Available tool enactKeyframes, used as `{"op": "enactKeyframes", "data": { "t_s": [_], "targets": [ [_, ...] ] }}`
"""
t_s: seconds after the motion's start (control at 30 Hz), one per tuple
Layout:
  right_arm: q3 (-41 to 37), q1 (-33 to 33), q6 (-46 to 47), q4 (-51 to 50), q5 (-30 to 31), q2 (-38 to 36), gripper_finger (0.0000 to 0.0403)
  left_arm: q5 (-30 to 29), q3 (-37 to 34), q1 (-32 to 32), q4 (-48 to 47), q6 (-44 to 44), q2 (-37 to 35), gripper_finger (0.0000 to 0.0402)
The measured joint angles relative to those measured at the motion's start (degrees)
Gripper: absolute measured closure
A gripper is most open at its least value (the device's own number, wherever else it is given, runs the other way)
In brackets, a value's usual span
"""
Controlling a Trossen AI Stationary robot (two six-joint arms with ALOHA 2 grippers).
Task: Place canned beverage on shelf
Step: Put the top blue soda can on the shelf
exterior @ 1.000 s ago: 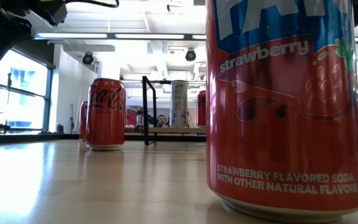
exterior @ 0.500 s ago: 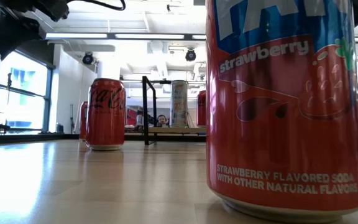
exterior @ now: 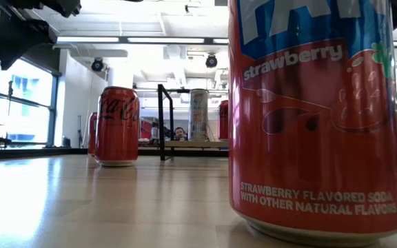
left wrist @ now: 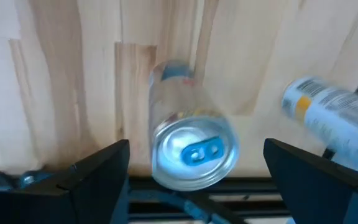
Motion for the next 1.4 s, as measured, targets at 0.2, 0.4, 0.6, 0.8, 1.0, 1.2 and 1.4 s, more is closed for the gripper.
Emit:
{"op": "enactKeyframes", "data": {
  "t_s": [0.2, 0.4, 0.6, 0.8, 1.0, 1.2, 1.4],
  "targets": [
    [0.0, 0.0, 0.0, -0.14, 0.01, 0.0, 0.0403, -0.13, 0.0, -1.73, 0.18, -3.65, 0.76, 0.0039],
    [0.0, 0.01, 0.0, -0.48, 0.0, 0.0, 0.0403, -1.65, 0.0, -3.4, -0.39, -5.92, 1.78, 0.0039],
    [0.0, -0.01, 0.01, -0.47, 0.01, 0.0, 0.0403, -3.69, 0.0, -3.39, -0.73, -7.41, 3.28, 0.0039],
    [0.0, 0.01, 0.0, -0.46, 0.0, 0.0, 0.0403, -4.51, 0.0, -3.41, -1.09, -7.41, 4.75, 0.0039],
    [0.0, 0.0, 0.01, -0.46, 0.02, 0.0, 0.0403, -5.16, -0.01, -3.41, -2.72, -7.22, 6.7, 0.0053],
    [0.0, 0.0, 0.05, -1.01, 0.0, 0.0, 0.0403, -5.11, -0.01, -4.45, -2.25, -4.8, 9.15, 0.0131],
    [0.0, -0.03, 1.23, -0.95, -1.89, 0.0, 0.0403, -4.94, 0.39, -4.54, -2.23, 0.48, 10.16, 0.0196]
  ]
}}
